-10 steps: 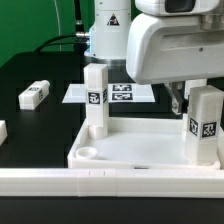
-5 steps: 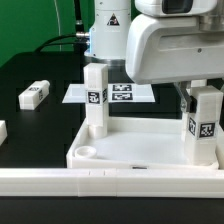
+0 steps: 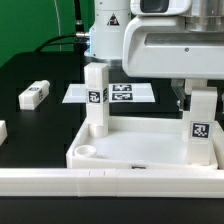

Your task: Assemble desk

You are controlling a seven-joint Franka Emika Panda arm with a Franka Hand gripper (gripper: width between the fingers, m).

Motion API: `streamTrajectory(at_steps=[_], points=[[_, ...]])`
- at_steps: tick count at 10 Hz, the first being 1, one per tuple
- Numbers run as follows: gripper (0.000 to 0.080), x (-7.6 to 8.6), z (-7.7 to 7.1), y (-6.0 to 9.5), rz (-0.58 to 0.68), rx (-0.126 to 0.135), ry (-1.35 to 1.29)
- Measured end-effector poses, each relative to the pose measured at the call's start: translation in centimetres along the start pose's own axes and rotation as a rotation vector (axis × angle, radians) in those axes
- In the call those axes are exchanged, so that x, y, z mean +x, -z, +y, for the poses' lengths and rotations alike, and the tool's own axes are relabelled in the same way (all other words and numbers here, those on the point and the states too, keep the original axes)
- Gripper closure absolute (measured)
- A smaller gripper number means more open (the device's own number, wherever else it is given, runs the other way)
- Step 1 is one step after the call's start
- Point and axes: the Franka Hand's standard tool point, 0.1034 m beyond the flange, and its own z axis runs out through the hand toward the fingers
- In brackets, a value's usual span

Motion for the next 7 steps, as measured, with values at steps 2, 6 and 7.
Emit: streamTrajectory(at_steps=[2, 6, 7], points=[[0.0511, 0.3, 0.9, 0.0, -0.003, -0.011, -0.119], [0.0284, 0.6, 1.7, 0.0, 0.002, -0.036, -0.27], [0.0284, 0.6, 1.8, 0.0, 0.002, -0.036, -0.27]])
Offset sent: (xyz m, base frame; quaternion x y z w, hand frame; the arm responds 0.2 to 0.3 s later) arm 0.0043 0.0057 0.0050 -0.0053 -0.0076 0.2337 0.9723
